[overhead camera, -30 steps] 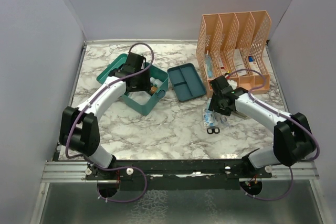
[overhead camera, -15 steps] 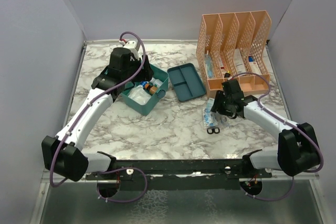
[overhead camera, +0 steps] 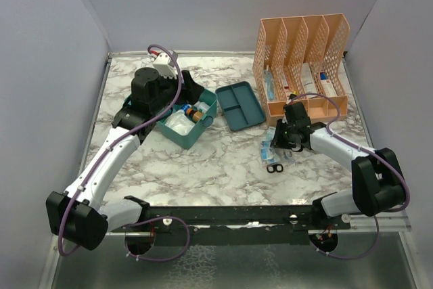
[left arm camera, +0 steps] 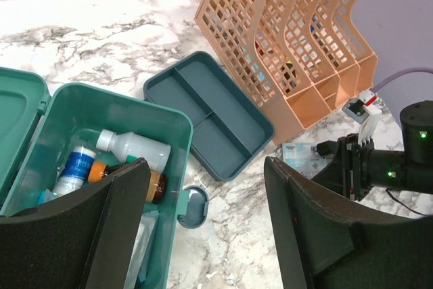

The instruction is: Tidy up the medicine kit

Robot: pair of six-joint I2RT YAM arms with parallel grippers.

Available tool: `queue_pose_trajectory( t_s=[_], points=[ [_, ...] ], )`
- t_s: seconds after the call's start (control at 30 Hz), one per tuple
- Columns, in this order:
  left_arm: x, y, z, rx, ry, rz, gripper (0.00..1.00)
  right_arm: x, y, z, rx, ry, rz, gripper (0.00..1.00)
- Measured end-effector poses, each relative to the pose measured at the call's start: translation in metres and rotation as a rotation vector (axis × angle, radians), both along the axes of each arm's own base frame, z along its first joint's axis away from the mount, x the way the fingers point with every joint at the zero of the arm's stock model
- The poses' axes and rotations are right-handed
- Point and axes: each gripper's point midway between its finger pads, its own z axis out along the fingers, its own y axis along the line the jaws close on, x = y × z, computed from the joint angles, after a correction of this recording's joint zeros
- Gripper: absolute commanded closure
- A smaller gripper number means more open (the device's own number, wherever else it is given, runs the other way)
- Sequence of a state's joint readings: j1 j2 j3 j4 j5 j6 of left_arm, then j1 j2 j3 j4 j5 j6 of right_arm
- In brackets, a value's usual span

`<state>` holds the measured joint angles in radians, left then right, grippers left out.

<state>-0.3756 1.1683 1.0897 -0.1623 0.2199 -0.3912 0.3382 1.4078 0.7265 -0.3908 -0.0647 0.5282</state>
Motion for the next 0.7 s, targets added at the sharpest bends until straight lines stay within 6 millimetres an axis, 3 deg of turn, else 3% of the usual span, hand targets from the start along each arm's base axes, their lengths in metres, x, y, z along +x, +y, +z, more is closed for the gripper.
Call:
queue_pose_trajectory(
  t_s=[0.13,0.23,0.33,0.4,0.5,0.7],
  points=[
    [0.001,0.000,0.006,-0.010,-0.021,0.001,0.23,0.000,0.002,0.001,0.006,-0.002,0.016,0.99],
    [0.002,0.000,0.006,-0.010,-0.022,0.008,0.16,0.000,0.003,0.001,0.012,-0.003,0.028,0.99],
    [0.003,0.002,0.007,-0.010,-0.025,0.020,0.02,0.001,0.009,0.007,0.032,-0.012,0.056,0.99],
    [0.003,0.003,0.008,-0.015,-0.026,0.025,0.01,0.005,0.014,0.015,0.052,-0.033,0.075,0.99],
    [0.003,0.002,0.011,-0.027,-0.030,0.025,0.01,0.016,0.023,0.038,0.090,-0.089,0.111,0.99],
    [-0.004,-0.016,0.012,-0.087,-0.017,-0.079,0.03,0.044,0.051,0.109,0.212,-0.263,0.202,0.99]
  ],
)
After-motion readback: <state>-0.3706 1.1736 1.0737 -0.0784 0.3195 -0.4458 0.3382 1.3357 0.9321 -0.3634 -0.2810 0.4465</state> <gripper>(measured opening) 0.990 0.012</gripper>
